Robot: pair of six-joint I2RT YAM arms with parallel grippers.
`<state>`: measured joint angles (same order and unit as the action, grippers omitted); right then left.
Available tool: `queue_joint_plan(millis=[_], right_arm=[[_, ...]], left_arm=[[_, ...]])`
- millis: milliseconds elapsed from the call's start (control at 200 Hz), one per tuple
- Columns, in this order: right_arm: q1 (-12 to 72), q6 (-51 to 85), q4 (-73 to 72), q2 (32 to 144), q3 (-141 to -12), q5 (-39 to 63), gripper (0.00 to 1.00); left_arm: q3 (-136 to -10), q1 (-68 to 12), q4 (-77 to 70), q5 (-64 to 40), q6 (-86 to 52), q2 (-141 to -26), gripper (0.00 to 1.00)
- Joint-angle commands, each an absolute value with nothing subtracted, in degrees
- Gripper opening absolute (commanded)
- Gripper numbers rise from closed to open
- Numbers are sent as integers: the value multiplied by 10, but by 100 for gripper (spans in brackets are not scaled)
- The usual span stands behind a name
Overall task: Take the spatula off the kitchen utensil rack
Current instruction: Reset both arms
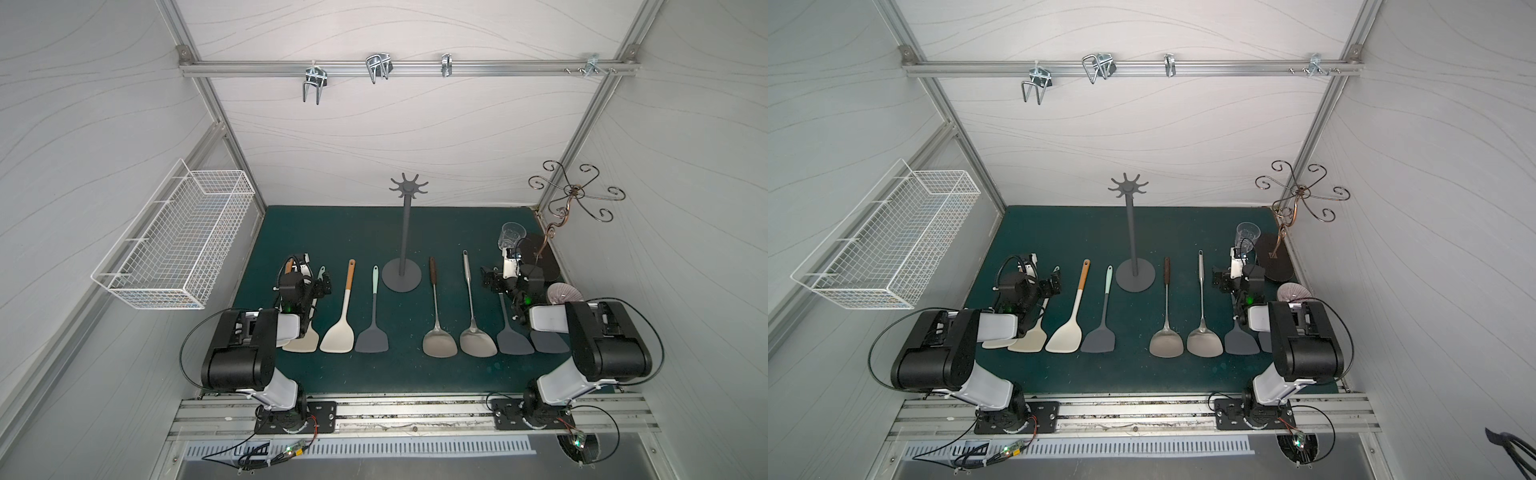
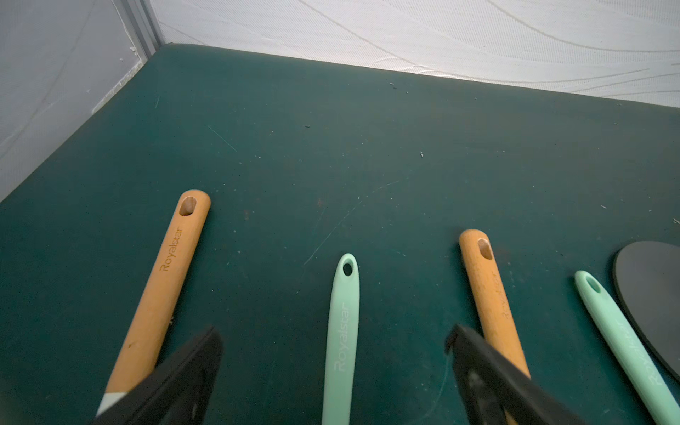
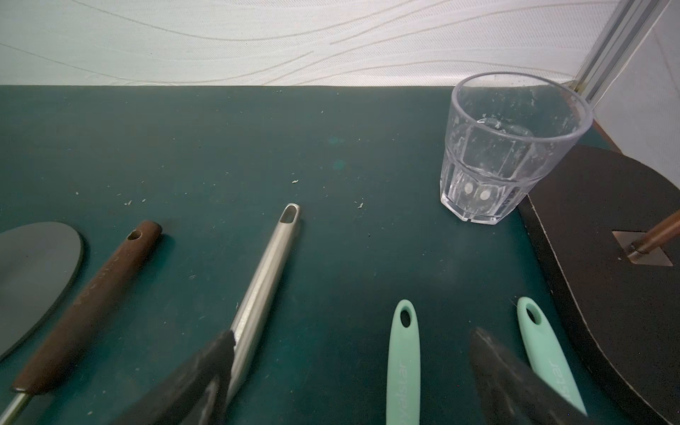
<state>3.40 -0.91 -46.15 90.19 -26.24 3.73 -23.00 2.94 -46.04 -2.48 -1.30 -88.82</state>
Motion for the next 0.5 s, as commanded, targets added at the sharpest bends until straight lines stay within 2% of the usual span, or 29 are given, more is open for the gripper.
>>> queue_joint_plan(millis=[0,495], right_arm=[[35,-7,-456,906,-259,43,99],[35,-7,-455,906,-259,42,99]], left_arm=[[-239,25,-479,-16,-3,-887,100],[-239,25,-479,-13,-3,-887,100]])
